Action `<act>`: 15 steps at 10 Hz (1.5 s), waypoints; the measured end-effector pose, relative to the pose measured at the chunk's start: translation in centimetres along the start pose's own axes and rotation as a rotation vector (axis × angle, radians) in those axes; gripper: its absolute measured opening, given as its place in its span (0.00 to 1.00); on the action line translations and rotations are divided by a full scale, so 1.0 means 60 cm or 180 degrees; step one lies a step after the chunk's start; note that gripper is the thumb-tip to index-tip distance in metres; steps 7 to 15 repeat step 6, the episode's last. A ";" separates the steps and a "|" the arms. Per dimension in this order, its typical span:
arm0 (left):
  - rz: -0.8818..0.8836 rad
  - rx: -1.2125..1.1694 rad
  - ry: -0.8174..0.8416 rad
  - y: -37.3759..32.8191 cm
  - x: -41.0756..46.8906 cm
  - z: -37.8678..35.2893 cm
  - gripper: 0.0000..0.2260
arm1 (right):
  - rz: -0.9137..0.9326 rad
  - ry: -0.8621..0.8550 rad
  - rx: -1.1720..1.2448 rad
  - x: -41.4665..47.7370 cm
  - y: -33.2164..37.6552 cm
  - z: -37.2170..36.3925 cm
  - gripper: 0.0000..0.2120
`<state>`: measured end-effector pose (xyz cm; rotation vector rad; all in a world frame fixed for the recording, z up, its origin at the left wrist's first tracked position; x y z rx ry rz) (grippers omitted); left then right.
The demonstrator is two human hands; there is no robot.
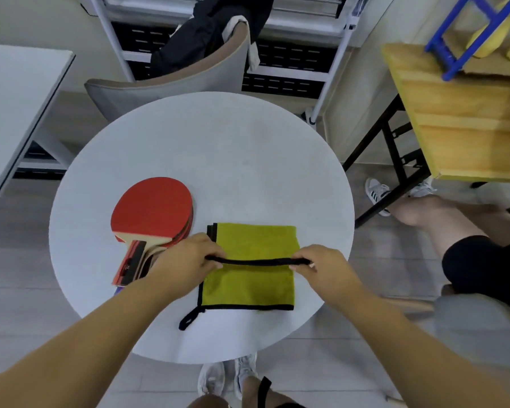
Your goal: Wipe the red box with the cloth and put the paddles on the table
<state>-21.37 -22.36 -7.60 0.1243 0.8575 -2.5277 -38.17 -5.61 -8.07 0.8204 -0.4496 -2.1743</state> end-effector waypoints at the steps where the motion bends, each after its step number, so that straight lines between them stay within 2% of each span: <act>1: 0.0022 0.0036 0.0145 0.009 -0.026 -0.034 0.08 | 0.0019 0.0054 -0.0105 -0.020 -0.008 -0.028 0.07; 3: 0.0082 0.0196 0.0314 0.036 -0.048 -0.074 0.10 | 0.0021 0.0255 -0.0603 -0.037 -0.011 -0.076 0.07; 5: -0.0062 0.0477 0.0821 0.039 -0.053 -0.093 0.10 | 0.0014 0.0652 -0.1100 -0.045 -0.006 -0.090 0.14; 6: 0.0034 0.0321 0.0769 0.032 -0.050 -0.074 0.09 | -0.0170 0.0492 -0.0590 -0.041 -0.003 -0.069 0.17; 15: 0.0034 0.0321 0.0769 0.032 -0.050 -0.074 0.09 | -0.0170 0.0492 -0.0590 -0.041 -0.003 -0.069 0.17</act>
Point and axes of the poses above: each hand's wrist, its own x-axis towards the middle knuckle, its own z-axis out of the back of the hand, y = z × x, the point moved 7 cm from there along x, towards the middle knuckle, and after that the axes turned 5 degrees about -z, right-handed, at the moved point
